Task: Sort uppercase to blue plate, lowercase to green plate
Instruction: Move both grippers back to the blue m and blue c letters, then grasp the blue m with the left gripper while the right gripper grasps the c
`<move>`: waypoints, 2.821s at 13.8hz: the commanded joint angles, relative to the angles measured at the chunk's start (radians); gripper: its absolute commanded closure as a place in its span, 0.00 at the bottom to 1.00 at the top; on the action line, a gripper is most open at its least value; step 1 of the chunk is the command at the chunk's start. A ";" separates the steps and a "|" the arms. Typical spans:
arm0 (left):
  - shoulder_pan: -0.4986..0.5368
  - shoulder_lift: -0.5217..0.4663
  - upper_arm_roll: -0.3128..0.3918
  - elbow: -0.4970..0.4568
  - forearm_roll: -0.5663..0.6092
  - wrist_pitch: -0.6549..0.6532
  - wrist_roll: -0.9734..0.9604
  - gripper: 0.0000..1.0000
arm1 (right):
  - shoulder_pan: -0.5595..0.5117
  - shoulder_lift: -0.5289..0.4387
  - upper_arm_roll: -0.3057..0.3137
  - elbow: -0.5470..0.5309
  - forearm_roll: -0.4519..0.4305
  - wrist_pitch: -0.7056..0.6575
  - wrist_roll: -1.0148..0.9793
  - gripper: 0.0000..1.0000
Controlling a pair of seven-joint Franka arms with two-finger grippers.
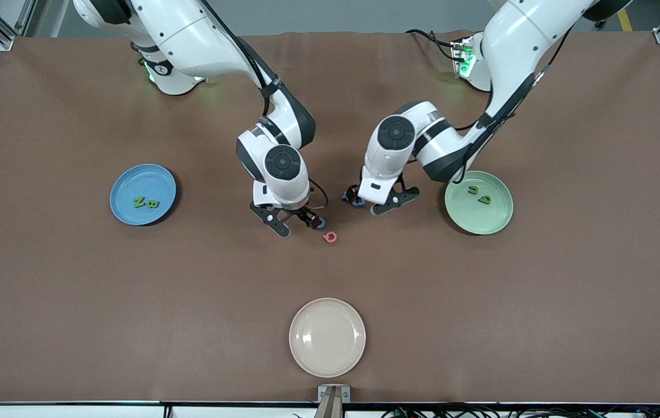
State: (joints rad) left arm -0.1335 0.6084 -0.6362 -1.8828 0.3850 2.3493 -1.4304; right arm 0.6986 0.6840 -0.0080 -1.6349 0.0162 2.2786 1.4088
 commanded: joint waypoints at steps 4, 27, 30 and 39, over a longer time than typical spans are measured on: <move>-0.106 0.097 0.082 0.122 0.032 -0.015 -0.093 0.01 | 0.035 0.103 -0.010 0.113 -0.001 0.030 0.029 0.00; -0.190 0.168 0.147 0.140 0.022 0.025 -0.188 0.49 | 0.067 0.169 -0.012 0.147 -0.009 0.061 0.047 0.07; -0.187 0.168 0.147 0.134 0.022 0.025 -0.183 0.66 | 0.067 0.170 -0.013 0.144 -0.013 0.061 0.044 0.10; -0.043 0.071 0.061 0.022 0.025 0.024 -0.119 0.85 | 0.067 0.172 -0.012 0.144 -0.024 0.061 0.055 0.78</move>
State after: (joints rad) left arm -0.2566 0.7489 -0.5212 -1.7804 0.3987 2.3770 -1.5806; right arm 0.7529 0.8312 -0.0090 -1.4969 0.0043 2.3375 1.4442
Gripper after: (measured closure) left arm 0.581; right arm 0.599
